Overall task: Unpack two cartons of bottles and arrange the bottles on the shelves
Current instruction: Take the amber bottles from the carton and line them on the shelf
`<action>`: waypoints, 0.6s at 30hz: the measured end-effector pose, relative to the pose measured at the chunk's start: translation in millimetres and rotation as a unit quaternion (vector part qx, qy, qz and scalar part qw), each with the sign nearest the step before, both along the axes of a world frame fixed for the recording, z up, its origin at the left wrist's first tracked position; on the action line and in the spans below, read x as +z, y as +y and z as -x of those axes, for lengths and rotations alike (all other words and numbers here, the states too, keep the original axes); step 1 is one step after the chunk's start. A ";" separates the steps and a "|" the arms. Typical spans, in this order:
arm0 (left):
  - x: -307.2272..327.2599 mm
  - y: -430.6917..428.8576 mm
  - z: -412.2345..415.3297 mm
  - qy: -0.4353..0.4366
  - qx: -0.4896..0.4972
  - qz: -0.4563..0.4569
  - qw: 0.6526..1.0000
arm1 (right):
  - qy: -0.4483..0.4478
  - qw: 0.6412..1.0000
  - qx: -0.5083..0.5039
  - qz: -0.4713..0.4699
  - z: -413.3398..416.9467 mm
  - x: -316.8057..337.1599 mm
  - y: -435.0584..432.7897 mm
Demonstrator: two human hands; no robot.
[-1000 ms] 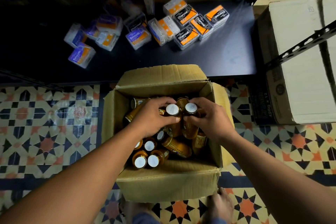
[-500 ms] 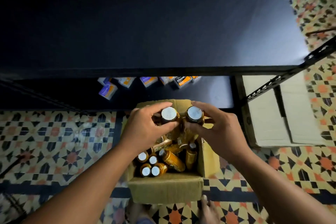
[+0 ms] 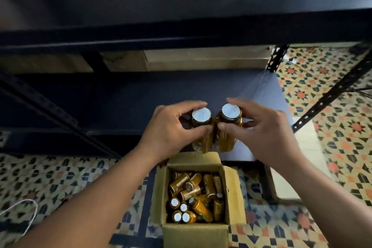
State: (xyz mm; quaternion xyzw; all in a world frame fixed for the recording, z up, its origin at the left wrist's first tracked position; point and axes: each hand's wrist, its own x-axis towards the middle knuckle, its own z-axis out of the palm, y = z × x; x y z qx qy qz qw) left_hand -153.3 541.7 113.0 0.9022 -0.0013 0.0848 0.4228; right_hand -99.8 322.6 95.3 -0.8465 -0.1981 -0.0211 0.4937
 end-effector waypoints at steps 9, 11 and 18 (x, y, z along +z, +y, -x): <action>155.4 -1.7 26.6 -0.053 -0.021 -0.006 0.998 | -0.048 0.998 -0.016 0.036 22.6 155.4 -2.6; 191.6 1.2 25.6 -0.066 -0.029 -0.011 0.997 | -0.057 0.997 -0.020 0.044 22.7 191.6 1.9; 289.9 20.4 -6.0 -0.100 -0.042 -0.043 0.993 | -0.100 0.993 -0.056 0.029 -3.7 286.2 25.4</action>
